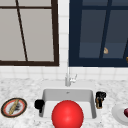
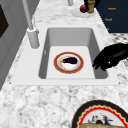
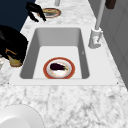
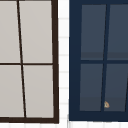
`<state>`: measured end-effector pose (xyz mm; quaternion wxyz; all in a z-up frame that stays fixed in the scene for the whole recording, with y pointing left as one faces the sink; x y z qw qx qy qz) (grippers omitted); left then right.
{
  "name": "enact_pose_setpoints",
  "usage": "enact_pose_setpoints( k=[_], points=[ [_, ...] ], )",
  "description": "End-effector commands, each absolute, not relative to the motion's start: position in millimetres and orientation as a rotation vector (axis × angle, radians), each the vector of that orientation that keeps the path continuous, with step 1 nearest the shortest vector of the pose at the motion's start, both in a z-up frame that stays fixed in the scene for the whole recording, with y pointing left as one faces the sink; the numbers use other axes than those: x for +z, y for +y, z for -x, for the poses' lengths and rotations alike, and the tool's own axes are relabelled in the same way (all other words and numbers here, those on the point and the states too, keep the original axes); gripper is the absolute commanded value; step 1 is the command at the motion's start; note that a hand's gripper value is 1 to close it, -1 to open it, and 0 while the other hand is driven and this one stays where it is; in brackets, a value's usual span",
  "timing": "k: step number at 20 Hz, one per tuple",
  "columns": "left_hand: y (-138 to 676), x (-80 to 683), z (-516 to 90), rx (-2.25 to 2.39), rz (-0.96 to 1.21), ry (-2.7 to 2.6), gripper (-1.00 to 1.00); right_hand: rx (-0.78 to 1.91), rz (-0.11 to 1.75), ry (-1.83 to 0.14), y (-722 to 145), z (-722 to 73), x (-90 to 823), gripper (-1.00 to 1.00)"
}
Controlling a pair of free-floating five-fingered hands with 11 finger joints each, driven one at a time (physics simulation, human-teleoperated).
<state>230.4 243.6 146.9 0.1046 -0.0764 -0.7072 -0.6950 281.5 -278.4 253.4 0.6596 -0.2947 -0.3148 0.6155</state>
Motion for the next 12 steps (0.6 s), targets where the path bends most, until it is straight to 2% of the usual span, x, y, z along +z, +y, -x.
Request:
enact_pose_setpoints(
  k=[1, 12],
  points=[
    [244, 147, -230, -2.049, 0.225, -2.085, 0.0, 1.414, 0.653, -0.73, -253, -282, 255, 1.0],
    [244, 147, -230, -2.049, 0.225, -2.085, 0.0, 1.421, 0.594, -0.789, -190, -289, 235, 1.0]
  ],
)
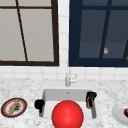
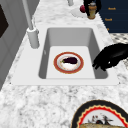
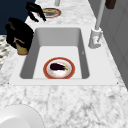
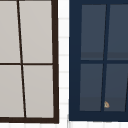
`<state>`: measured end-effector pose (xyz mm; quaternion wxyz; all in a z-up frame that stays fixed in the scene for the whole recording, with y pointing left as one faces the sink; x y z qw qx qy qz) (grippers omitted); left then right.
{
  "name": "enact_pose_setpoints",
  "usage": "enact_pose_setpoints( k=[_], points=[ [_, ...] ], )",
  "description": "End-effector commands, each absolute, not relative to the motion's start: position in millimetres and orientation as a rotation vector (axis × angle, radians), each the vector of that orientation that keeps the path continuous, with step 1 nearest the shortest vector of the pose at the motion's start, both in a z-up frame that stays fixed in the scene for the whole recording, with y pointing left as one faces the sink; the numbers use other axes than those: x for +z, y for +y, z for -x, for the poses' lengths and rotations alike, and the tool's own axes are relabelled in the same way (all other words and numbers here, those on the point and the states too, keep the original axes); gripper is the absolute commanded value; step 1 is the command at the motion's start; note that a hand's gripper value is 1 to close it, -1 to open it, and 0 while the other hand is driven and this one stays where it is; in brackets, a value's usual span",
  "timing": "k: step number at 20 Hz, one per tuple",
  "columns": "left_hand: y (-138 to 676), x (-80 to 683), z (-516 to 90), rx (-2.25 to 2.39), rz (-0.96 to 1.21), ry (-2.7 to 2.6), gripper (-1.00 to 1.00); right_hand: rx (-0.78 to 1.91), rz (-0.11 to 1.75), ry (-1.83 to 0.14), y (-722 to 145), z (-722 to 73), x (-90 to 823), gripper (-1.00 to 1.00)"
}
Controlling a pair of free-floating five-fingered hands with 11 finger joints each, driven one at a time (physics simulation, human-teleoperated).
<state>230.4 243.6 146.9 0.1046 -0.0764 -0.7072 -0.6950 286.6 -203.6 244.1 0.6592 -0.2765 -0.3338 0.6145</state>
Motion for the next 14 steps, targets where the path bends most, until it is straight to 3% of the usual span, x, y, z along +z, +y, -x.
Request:
enact_pose_setpoints(
  k=[1, 14],
  points=[
    [244, 147, -230, -2.049, 0.225, -2.085, 0.0, 1.423, 0.593, -0.794, -184, -290, 231, 1.0],
    [244, 147, -230, -2.049, 0.225, -2.085, 0.0, 1.425, 0.612, -0.829, -113, -310, 148, 1.0]
  ],
)
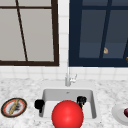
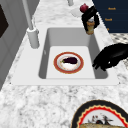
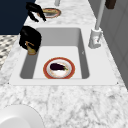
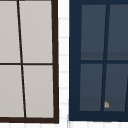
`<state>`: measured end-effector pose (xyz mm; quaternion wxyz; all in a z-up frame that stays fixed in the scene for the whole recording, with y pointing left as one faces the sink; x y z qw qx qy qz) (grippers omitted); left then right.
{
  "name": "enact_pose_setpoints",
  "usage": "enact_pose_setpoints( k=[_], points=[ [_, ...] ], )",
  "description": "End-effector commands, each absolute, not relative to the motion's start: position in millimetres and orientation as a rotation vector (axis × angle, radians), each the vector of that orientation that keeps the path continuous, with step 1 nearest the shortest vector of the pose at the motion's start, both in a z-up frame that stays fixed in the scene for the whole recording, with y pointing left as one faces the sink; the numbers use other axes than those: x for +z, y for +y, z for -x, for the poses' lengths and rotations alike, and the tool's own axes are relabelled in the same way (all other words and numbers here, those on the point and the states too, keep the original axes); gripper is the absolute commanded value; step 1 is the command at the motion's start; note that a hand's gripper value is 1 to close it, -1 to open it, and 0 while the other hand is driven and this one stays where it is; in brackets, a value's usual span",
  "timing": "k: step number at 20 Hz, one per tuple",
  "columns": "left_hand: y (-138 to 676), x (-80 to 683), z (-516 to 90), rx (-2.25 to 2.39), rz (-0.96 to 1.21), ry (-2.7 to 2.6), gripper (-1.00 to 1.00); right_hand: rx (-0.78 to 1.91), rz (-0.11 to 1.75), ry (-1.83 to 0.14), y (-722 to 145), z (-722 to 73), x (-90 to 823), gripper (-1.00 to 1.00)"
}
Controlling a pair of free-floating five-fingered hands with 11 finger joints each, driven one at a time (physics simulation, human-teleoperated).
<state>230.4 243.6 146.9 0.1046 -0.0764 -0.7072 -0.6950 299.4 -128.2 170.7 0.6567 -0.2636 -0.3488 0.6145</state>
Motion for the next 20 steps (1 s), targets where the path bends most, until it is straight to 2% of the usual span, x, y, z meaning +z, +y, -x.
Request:
enact_pose_setpoints(
  k=[1, 20],
  points=[
    [244, 147, -230, -2.049, 0.225, -2.085, 0.0, 1.42, 0.613, -0.837, -108, -311, 143, 1.0],
    [244, 147, -230, -2.049, 0.225, -2.085, 0.0, 1.425, 0.695, -0.875, -107, -368, 40, 1.0]
  ],
)
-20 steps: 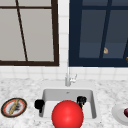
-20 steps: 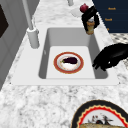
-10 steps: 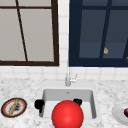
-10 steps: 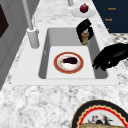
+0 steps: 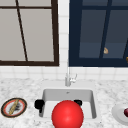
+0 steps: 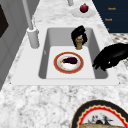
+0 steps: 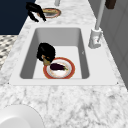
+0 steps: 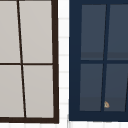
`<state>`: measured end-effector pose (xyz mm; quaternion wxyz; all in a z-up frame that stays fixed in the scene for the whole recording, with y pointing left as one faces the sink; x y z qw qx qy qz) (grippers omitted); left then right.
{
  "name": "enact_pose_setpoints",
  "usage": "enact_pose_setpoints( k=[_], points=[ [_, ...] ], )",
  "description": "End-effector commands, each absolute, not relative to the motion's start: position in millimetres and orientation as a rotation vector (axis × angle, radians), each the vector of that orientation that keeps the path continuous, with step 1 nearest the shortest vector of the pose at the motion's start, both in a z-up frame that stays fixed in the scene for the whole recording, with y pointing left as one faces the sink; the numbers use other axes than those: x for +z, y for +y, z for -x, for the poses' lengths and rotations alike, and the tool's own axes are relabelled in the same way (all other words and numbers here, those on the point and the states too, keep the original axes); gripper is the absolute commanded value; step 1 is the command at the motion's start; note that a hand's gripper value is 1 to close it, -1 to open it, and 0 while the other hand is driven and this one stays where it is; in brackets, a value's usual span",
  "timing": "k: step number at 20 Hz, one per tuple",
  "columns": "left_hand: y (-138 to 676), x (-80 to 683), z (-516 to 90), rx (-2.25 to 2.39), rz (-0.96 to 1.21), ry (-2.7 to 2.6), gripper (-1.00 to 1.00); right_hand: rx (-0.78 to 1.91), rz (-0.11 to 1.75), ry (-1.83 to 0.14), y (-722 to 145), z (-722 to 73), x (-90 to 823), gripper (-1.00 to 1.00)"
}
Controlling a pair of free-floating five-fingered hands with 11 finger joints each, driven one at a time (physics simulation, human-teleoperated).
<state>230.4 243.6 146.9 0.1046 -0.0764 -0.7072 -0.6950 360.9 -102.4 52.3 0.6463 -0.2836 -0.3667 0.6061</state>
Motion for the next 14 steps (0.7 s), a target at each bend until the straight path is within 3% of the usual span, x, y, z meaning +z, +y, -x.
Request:
enact_pose_setpoints(
  k=[1, 14],
  points=[
    [244, 147, -230, -2.049, 0.225, -2.085, 0.0, 1.423, 0.694, -0.877, -110, -371, 35, 1.0],
    [244, 147, -230, -2.049, 0.225, -2.085, 0.0, 1.39, 0.696, -0.91, -111, -429, -56, 1.0]
  ],
)
